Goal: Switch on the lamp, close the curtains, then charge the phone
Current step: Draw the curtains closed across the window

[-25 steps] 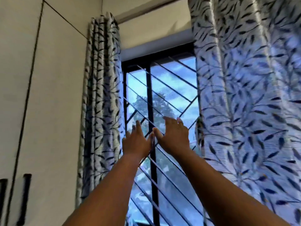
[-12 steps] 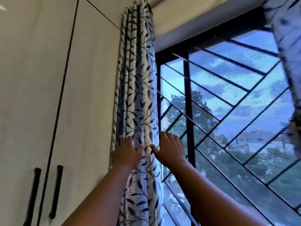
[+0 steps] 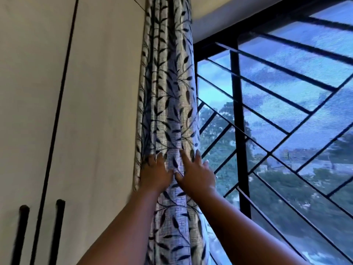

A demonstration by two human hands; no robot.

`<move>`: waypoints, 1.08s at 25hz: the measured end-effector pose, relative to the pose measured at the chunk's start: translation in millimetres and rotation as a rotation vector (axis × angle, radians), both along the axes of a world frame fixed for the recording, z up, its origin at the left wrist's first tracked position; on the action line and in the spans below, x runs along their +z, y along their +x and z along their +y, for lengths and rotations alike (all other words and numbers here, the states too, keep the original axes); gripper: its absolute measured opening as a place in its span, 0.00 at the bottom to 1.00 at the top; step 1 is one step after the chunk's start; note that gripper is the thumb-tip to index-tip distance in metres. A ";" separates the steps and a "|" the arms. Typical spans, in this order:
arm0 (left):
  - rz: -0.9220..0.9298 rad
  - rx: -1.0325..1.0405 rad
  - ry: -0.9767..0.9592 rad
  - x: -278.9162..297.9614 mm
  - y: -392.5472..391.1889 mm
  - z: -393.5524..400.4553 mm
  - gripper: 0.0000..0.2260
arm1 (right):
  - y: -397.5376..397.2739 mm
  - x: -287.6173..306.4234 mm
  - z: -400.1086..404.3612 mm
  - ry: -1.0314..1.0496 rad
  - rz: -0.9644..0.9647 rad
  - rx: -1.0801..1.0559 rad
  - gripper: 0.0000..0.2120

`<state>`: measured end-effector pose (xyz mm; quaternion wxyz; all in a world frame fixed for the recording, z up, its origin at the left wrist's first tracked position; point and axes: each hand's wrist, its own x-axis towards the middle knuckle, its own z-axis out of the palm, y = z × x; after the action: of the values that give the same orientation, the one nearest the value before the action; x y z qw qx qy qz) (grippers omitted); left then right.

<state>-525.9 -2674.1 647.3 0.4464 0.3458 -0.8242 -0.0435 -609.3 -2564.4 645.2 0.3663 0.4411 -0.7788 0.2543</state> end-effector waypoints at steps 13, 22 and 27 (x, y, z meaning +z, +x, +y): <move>0.520 -0.317 0.096 28.4 -55.3 -8.0 0.17 | -31.9 25.5 37.7 -0.158 0.039 -0.261 0.18; 0.592 -0.824 0.088 69.9 -131.7 147.4 0.11 | -83.6 58.4 189.9 -0.195 0.022 -0.550 0.14; 0.358 -0.970 0.062 74.2 -191.0 262.2 0.11 | -119.1 46.2 311.5 -0.241 -0.054 -0.683 0.11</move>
<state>-716.9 -2411.9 721.5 0.4985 -0.0759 -0.7988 -0.3282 -728.4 -2252.9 691.4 0.4589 0.1022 -0.8550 0.2189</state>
